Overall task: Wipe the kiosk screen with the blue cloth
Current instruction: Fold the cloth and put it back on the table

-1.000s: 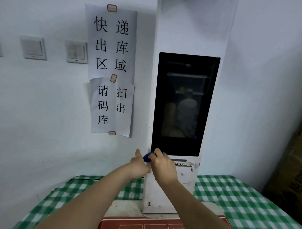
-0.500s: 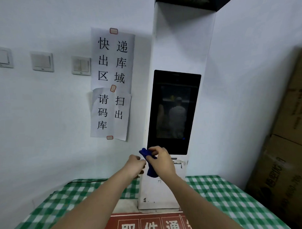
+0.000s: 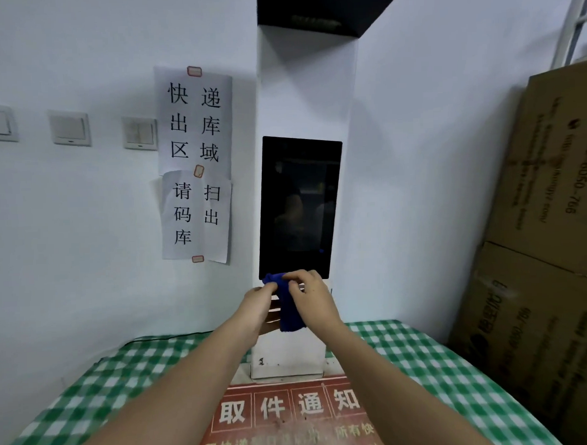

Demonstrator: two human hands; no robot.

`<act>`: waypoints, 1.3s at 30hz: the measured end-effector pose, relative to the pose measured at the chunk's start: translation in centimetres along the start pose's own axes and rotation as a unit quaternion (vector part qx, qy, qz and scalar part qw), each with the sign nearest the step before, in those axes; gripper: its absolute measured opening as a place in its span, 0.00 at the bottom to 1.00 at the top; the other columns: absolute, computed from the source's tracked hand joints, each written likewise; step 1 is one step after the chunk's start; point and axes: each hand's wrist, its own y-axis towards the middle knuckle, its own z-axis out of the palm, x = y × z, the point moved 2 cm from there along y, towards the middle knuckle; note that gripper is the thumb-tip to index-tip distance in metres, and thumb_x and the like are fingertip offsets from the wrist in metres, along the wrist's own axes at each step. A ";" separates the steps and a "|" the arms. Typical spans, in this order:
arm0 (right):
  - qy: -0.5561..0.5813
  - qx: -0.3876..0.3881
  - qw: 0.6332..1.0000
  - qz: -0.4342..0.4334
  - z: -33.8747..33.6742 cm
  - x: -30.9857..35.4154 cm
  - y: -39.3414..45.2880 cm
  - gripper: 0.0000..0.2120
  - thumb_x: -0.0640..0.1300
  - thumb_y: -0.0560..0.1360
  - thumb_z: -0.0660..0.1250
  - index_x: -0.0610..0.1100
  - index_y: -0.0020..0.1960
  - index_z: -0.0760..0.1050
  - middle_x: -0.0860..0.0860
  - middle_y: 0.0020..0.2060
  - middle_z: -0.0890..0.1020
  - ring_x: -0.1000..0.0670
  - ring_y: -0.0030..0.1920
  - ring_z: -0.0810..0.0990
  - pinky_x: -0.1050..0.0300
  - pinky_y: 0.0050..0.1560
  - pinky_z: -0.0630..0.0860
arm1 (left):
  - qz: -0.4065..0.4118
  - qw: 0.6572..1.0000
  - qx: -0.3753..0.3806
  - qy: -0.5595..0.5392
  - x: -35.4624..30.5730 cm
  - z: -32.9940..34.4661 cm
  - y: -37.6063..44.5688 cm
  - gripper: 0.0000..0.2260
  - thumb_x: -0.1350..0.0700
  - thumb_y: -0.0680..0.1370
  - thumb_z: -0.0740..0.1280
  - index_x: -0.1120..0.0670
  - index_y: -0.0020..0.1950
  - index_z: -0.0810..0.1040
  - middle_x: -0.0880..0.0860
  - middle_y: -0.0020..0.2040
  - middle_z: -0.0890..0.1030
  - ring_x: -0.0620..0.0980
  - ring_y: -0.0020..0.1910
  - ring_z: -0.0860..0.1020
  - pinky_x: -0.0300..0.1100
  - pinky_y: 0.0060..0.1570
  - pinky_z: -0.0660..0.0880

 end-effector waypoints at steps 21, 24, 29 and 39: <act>-0.113 0.026 0.992 0.044 -15.9 -8.1 -8.5 0.12 0.51 0.78 0.58 0.47 0.57 0.73 0.49 0.56 0.72 0.46 0.48 0.78 0.55 0.44 0.73 | 0.012 0.999 -0.025 0.031 5.9 17.4 -8.0 0.12 0.65 0.79 0.56 0.63 0.59 0.76 0.59 0.44 0.80 0.56 0.43 0.80 0.48 0.44 0.80; -0.107 0.021 0.991 0.075 -16.1 -8.2 -7.8 0.16 0.58 0.76 0.59 0.48 0.56 0.73 0.51 0.53 0.74 0.47 0.49 0.78 0.54 0.47 0.74 | 0.024 0.998 -0.006 0.066 5.7 17.7 -7.0 0.12 0.64 0.79 0.58 0.61 0.60 0.77 0.59 0.49 0.81 0.58 0.49 0.80 0.46 0.41 0.80; -0.089 0.002 0.991 0.102 -15.3 -8.2 -6.2 0.12 0.53 0.76 0.60 0.48 0.54 0.73 0.49 0.52 0.78 0.48 0.48 0.78 0.53 0.47 0.75 | 0.055 0.993 -0.006 0.102 5.1 17.0 -5.3 0.10 0.66 0.79 0.58 0.58 0.57 0.75 0.60 0.49 0.79 0.58 0.46 0.78 0.41 0.35 0.77; -0.041 -0.063 0.986 0.146 -14.0 -8.2 -4.5 0.11 0.50 0.79 0.55 0.45 0.51 0.73 0.51 0.42 0.79 0.49 0.37 0.75 0.57 0.36 0.69 | 0.027 0.997 -0.007 0.075 4.6 14.4 -2.0 0.11 0.65 0.79 0.53 0.58 0.54 0.74 0.59 0.49 0.78 0.58 0.47 0.78 0.45 0.38 0.77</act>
